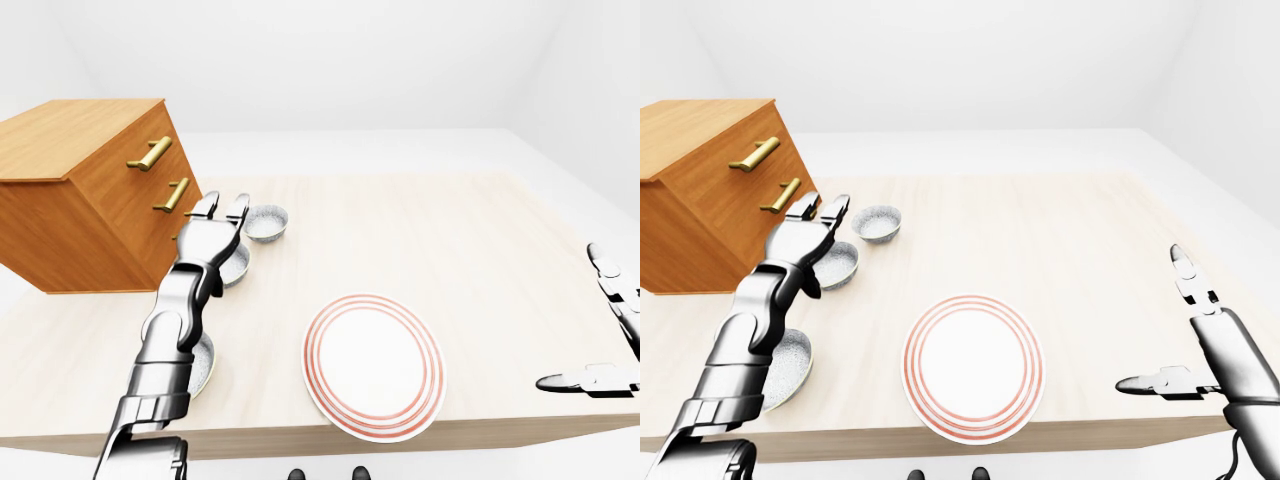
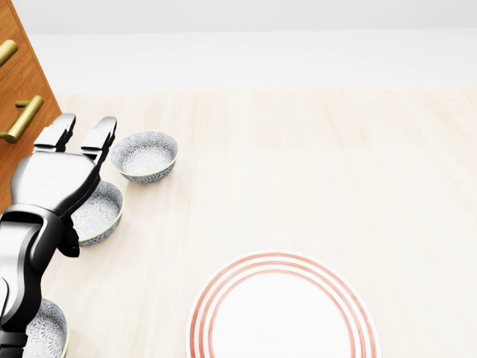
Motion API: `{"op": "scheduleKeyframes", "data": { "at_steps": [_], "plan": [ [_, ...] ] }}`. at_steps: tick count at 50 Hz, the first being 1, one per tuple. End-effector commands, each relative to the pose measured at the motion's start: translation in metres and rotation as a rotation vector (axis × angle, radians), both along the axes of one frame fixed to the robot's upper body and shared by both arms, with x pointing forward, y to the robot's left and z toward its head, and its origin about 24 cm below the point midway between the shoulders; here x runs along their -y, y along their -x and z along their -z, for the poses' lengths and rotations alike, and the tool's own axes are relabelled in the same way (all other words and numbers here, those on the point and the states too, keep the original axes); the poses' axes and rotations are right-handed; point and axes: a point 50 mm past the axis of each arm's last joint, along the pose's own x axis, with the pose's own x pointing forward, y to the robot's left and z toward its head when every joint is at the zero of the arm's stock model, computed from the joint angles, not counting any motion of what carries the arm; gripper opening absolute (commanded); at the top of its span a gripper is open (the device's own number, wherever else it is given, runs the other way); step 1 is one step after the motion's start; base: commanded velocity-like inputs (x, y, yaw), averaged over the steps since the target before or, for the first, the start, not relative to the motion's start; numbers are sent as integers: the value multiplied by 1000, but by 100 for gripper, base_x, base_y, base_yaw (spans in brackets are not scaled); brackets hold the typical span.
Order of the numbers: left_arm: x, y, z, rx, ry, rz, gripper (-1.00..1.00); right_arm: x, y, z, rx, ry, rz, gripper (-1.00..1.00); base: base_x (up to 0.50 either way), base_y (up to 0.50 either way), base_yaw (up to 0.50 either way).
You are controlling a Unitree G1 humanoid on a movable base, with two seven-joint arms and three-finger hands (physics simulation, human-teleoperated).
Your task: Put the bowl in the middle on the plate.
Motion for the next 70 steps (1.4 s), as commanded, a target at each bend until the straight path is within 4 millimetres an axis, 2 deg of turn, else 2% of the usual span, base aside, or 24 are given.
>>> {"op": "scheduleKeyframes", "data": {
  "at_steps": [1,45,70],
  "plan": [
    [-1,-5,-3,5,-4,-2,100,0,0,1,-2,-3,1,100,0,0,0],
    [1,-18,13,-22,-34,-5,100,0,-1,0,-2,-1,-1,100,0,0,0],
    [-9,-26,23,-162,-14,-40,100,0,0,1,-3,-3,0,100,0,0,0]
  ]
}}
